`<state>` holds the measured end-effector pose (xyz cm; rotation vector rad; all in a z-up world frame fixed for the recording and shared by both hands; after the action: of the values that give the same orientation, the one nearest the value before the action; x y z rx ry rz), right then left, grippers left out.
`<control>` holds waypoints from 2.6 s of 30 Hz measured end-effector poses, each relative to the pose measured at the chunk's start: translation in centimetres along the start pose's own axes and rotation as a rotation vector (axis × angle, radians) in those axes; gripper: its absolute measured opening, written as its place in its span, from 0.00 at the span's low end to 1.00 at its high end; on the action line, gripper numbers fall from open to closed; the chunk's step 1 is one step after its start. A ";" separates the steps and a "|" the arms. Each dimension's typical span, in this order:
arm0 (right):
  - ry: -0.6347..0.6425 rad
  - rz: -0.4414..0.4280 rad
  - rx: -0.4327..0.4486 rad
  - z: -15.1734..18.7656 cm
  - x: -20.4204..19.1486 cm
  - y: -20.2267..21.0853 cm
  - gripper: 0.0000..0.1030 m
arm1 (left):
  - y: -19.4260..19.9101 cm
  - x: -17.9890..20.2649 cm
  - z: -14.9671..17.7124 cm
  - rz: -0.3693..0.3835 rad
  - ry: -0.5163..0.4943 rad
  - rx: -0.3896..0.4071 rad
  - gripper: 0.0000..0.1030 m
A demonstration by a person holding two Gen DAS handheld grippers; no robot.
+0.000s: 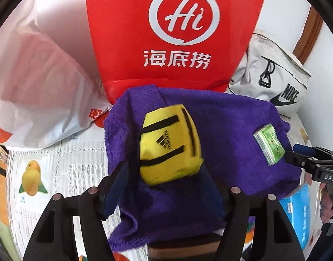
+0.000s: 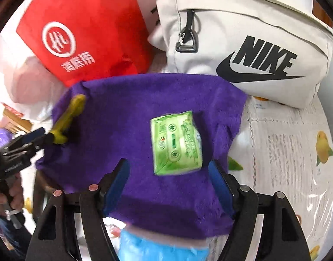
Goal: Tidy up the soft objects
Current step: 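Open both tools to drop the pouch and tissue pack onto the towel, then move both open tools back toward the remaining items, then grasp the orange-print sachet with the right tool while the left grasps the white mesh bag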
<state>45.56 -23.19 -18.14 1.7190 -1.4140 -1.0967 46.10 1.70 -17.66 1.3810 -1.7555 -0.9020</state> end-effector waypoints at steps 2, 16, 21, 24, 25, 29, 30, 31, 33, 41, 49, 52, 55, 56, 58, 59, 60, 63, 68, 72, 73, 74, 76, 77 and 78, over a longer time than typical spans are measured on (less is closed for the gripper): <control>-0.004 0.008 0.009 0.5 -0.1 1.0 0.72 | 0.7 0.1 0.3 -0.007 0.007 0.000 0.65; -0.044 -0.037 0.092 6.4 -1.9 7.9 0.72 | 9.2 2.3 6.9 -0.015 0.036 0.068 0.65; -0.001 -0.044 0.118 10.4 -2.8 10.9 0.72 | 11.1 2.7 11.2 0.002 0.065 0.046 0.65; 0.037 -0.042 0.134 13.3 -3.5 12.3 0.72 | 12.1 2.6 13.5 0.010 0.088 0.036 0.65; 0.045 -0.043 0.140 14.3 -3.7 12.6 0.72 | 12.2 2.7 14.0 0.016 0.095 0.034 0.65; 0.094 -0.044 0.152 18.9 -4.1 13.4 0.72 | 13.1 2.8 16.6 0.016 0.116 0.030 0.65; 0.112 -0.042 0.150 20.2 -4.1 13.2 0.72 | 13.3 2.8 17.2 0.007 0.117 0.032 0.65; 0.126 -0.038 0.144 21.4 -4.1 12.9 0.72 | 13.4 2.8 17.8 0.002 0.122 0.033 0.65; 0.137 -0.041 0.114 23.4 -4.0 11.9 0.72 | 13.7 3.0 18.7 0.011 0.134 0.030 0.65; 0.076 -0.073 0.048 28.7 -3.8 7.8 0.78 | 14.2 3.7 21.6 0.029 0.137 0.030 0.65; 0.133 0.021 0.114 30.0 -5.7 6.5 0.94 | 14.4 2.4 24.0 -0.006 0.161 0.015 0.65; 0.227 0.114 0.139 30.7 -6.3 5.9 0.90 | 14.6 2.2 24.7 0.000 0.177 0.016 0.65; 0.215 0.110 0.169 31.0 -6.2 6.3 0.81 | 14.6 2.1 25.3 0.000 0.182 0.011 0.65; 0.210 0.115 0.181 30.8 -6.0 6.5 0.73 | 14.6 2.1 25.5 0.001 0.181 0.011 0.65; 0.187 0.119 0.200 30.5 -5.2 6.8 0.65 | 14.5 2.3 25.7 0.004 0.180 0.010 0.65; 0.184 0.120 0.200 30.4 -5.0 6.9 0.60 | 14.4 2.3 25.8 0.005 0.180 0.005 0.65; 0.186 0.122 0.201 30.2 -4.9 6.9 0.59 | 14.4 2.4 26.0 0.006 0.180 0.003 0.65; 0.195 0.134 0.213 30.2 -4.8 7.1 0.36 | 14.3 2.6 26.1 0.016 0.182 0.005 0.65; 0.193 0.122 0.208 29.8 -4.1 7.2 0.16 | 13.9 2.7 26.4 0.016 0.175 0.001 0.65; 0.203 0.102 0.197 29.7 -4.0 7.3 0.14 | 13.3 3.5 26.5 0.041 0.151 0.003 0.65; 0.202 0.098 0.193 29.6 -4.0 7.3 0.14 | 13.2 3.8 26.5 0.056 0.148 0.003 0.65; 0.202 0.096 0.193 29.5 -3.9 7.4 0.14 | 13.1 4.1 26.4 0.072 0.146 0.003 0.65; 0.200 0.098 0.196 29.2 -3.8 7.6 0.14 | 12.8 5.1 26.3 0.114 0.132 0.000 0.65; 0.199 0.095 0.196 29.1 -3.7 7.8 0.14 | 12.7 5.7 26.2 0.136 0.122 -0.004 0.65; 0.195 0.094 0.198 29.0 -3.7 7.9 0.14 | 12.6 6.2 26.2 0.152 0.112 -0.005 0.65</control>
<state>15.84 -20.53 -23.21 1.8221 -1.5021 -0.7370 16.46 0.36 -19.18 1.2516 -1.7445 -0.7326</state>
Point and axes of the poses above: each gripper's, at about its wrist camera, not at the fingertips, and y roughly against the way its jaws point, x to its right, z to its underside, the point moved 7 cm from there along -y, roughly the way its jaws point, and after that the axes turned 1 degree about x, right-handed, at the moved point
